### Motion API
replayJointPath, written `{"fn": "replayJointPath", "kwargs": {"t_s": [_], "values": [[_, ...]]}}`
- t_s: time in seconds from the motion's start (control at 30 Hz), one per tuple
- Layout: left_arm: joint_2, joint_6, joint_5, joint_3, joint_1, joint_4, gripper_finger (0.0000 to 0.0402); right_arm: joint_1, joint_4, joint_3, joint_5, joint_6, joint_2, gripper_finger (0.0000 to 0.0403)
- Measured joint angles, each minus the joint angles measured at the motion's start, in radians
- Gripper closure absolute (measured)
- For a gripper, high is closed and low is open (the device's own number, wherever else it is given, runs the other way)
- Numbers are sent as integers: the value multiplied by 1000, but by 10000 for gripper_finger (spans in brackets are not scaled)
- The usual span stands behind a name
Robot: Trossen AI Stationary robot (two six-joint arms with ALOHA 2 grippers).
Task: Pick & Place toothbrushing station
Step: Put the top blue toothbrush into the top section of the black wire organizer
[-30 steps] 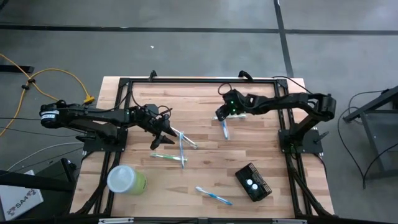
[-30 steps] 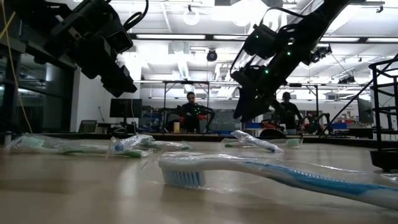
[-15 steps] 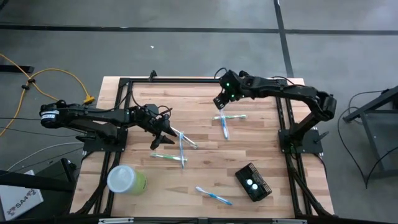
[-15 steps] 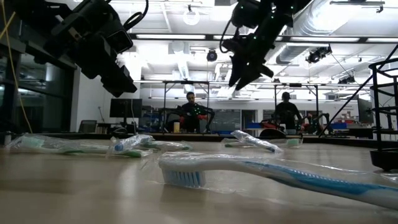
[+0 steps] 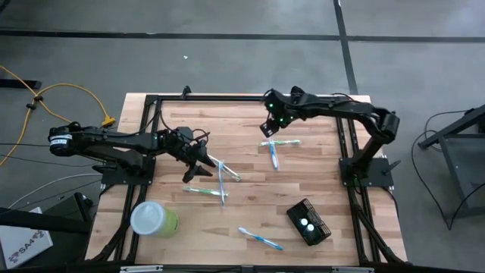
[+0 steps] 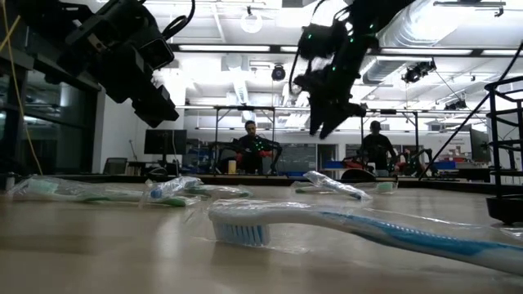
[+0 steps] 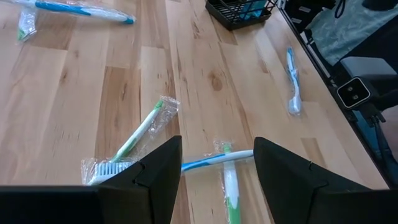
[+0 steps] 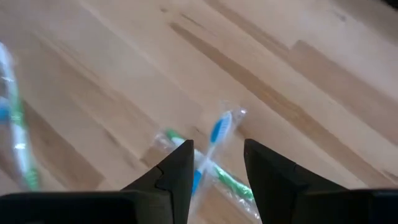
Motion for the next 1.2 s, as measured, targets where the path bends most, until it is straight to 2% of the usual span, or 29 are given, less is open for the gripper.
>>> {"fn": "replayJointPath", "kwargs": {"t_s": [0.23,0.47,1.2], "values": [[0,0,1,0,-21,0,206,9,-3,0,-5,1,80,270],[0,0,0,0,-43,0,206,9,-8,0,-70,17,103,270],[0,-1,0,0,-50,0,206,34,-39,0,-22,47,132,270]]}}
